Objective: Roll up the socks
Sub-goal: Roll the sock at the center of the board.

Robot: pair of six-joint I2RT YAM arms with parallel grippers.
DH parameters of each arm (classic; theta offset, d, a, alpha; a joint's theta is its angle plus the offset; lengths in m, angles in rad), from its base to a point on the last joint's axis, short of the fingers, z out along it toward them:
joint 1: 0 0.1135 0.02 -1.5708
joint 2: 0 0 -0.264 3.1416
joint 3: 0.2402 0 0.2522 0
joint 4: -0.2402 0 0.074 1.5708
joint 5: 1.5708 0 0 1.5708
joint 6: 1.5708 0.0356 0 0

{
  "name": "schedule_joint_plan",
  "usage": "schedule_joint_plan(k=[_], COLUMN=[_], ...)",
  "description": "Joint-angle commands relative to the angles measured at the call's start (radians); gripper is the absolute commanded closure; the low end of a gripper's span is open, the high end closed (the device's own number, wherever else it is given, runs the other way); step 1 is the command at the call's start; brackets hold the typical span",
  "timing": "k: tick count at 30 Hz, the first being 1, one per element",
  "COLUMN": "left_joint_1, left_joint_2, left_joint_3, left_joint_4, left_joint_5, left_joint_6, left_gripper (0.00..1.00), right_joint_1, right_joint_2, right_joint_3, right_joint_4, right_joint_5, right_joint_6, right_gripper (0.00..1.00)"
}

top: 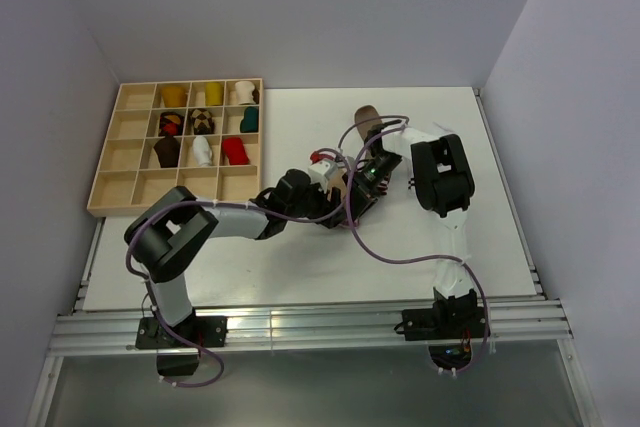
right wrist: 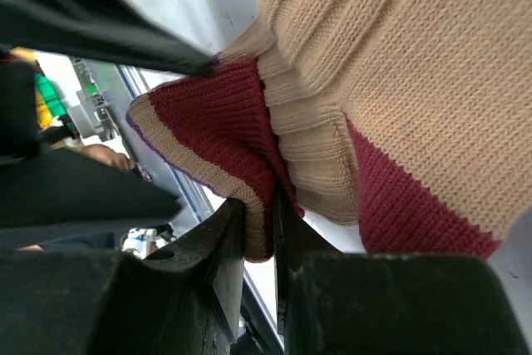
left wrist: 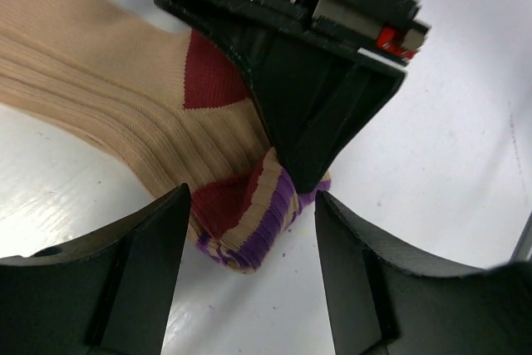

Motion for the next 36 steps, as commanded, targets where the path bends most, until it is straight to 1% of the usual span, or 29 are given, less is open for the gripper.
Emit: schedule_joint_plan(k=[1,9,11,14,15,16,19,20,21,22,23,24,25,26,27,29,31,33,34,36], left_joint_1=[-0.003,-0.005,-0.003,-0.003,-0.003,-0.003,-0.003,-0.003,-0.003,-0.003,-0.002,-0.002,0.000,0.000,0.000,0.004,0.007,0.012,0.018,0.027], left_joint_2=[0.035,0.060,0.071,0.083,0.089,0.101,0.118,0.121,0.127,0.136,0.138,0.138,0.135,0.132,0.130,0.129,0.126,0.124,0.126,0.135], left_joint_3=[0.044,0.004,-0.002,-0.003,0.007,0.013,0.027,0.030,0.036,0.044,0.043,0.044,0.041,0.034,0.033,0.032,0.027,0.021,0.017,0.012], left_joint_4=[0.075,0.127,0.130,0.133,0.124,0.103,0.073,0.053,0.035,0.012,-0.003,-0.016,-0.020,-0.023,-0.055,-0.083,-0.129,-0.176,-0.184,-0.207], left_joint_5=[0.048,0.057,0.057,0.060,0.064,0.068,0.063,0.054,0.043,0.042,0.045,0.040,0.045,0.048,0.043,0.055,0.072,0.091,0.124,0.169], left_joint_6=[0.029,-0.028,-0.048,-0.083,-0.090,-0.100,-0.120,-0.126,-0.134,-0.151,-0.162,-0.175,-0.201,-0.214,-0.229,-0.274,-0.327,-0.378,-0.396,-0.432], left_gripper=[0.34,0.40,0.47,0.62,0.69,0.72,0.78,0.81,0.88,0.91,0.93,1.00,1.00,1.00,1.00,1.00,1.00,1.00,1.00,1.00], right_joint_1=[-0.010,-0.026,-0.026,-0.026,-0.024,-0.024,-0.026,-0.024,-0.023,-0.024,-0.024,-0.026,-0.026,-0.026,-0.026,-0.027,-0.029,-0.030,-0.032,-0.032], right_joint_2=[0.010,0.007,0.001,-0.024,-0.033,-0.042,-0.071,-0.073,-0.079,-0.091,-0.135,-0.168,-0.201,-0.278,-0.315,-0.420,-0.484,-0.563,-0.590,-0.665], right_joint_3=[0.028,0.017,0.009,-0.017,-0.028,-0.040,-0.058,-0.055,-0.054,-0.060,-0.087,-0.110,-0.162,-0.190,-0.221,-0.300,-0.372,-0.420,-0.467,-0.515], right_joint_4=[-0.009,0.026,0.037,0.070,0.087,0.104,0.138,0.134,0.134,0.143,0.182,0.212,0.273,0.307,0.337,0.424,0.507,0.549,0.593,0.630], right_joint_5=[0.045,0.070,0.079,0.110,0.122,0.133,0.141,0.137,0.134,0.136,0.154,0.165,0.177,0.194,0.228,0.258,0.298,0.315,0.321,0.317], right_joint_6=[0.006,0.048,0.049,0.055,0.069,0.081,0.097,0.097,0.094,0.092,0.100,0.100,0.098,0.103,0.104,0.103,0.109,0.101,0.098,0.068], right_gripper=[0.83,0.83,0.83,0.82,0.79,0.78,0.73,0.71,0.68,0.64,0.61,0.55,0.53,0.50,0.46,0.44,0.43,0.43,0.43,0.43])
